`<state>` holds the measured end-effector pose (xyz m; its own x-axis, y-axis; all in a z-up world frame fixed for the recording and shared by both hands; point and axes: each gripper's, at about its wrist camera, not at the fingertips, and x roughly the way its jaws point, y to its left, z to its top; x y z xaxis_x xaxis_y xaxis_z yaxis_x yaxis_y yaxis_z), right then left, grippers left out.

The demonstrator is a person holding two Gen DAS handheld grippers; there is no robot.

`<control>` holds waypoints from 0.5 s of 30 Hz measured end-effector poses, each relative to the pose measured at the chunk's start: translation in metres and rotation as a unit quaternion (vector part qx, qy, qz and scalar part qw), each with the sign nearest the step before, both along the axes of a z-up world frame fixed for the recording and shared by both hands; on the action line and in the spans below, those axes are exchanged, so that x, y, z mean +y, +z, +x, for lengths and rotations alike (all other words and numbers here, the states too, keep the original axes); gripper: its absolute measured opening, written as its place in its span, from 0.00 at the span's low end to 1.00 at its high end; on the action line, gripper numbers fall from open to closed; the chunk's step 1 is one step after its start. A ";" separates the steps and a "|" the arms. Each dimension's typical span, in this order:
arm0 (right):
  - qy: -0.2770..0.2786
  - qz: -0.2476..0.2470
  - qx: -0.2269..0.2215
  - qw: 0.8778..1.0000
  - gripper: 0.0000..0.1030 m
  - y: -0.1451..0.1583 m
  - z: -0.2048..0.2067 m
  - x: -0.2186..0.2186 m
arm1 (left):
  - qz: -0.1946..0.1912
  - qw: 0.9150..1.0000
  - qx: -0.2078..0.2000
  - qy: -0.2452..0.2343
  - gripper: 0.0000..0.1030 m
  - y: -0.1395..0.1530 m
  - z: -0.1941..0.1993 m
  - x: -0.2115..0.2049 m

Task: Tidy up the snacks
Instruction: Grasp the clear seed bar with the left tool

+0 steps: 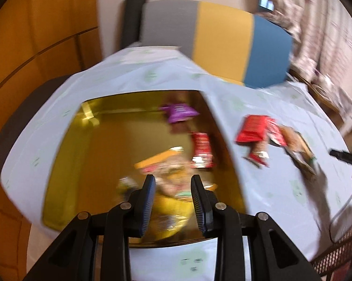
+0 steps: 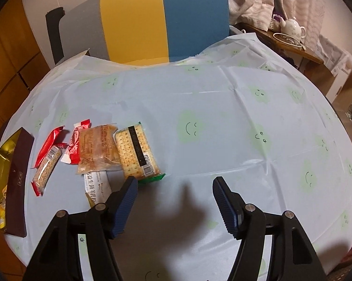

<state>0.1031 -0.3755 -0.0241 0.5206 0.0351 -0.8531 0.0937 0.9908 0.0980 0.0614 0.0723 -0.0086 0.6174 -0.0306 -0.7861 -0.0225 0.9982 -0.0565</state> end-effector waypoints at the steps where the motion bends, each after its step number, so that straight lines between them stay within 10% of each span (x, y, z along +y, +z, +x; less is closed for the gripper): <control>1: 0.000 0.001 -0.001 1.000 0.67 0.001 -0.001 0.000 | 0.001 1.000 -0.001 -0.020 0.31 0.002 0.004 -0.011; 15: 0.000 0.017 -0.021 1.000 0.69 0.011 -0.004 -0.002 | 0.026 0.982 0.031 -0.187 0.31 0.000 0.071 -0.145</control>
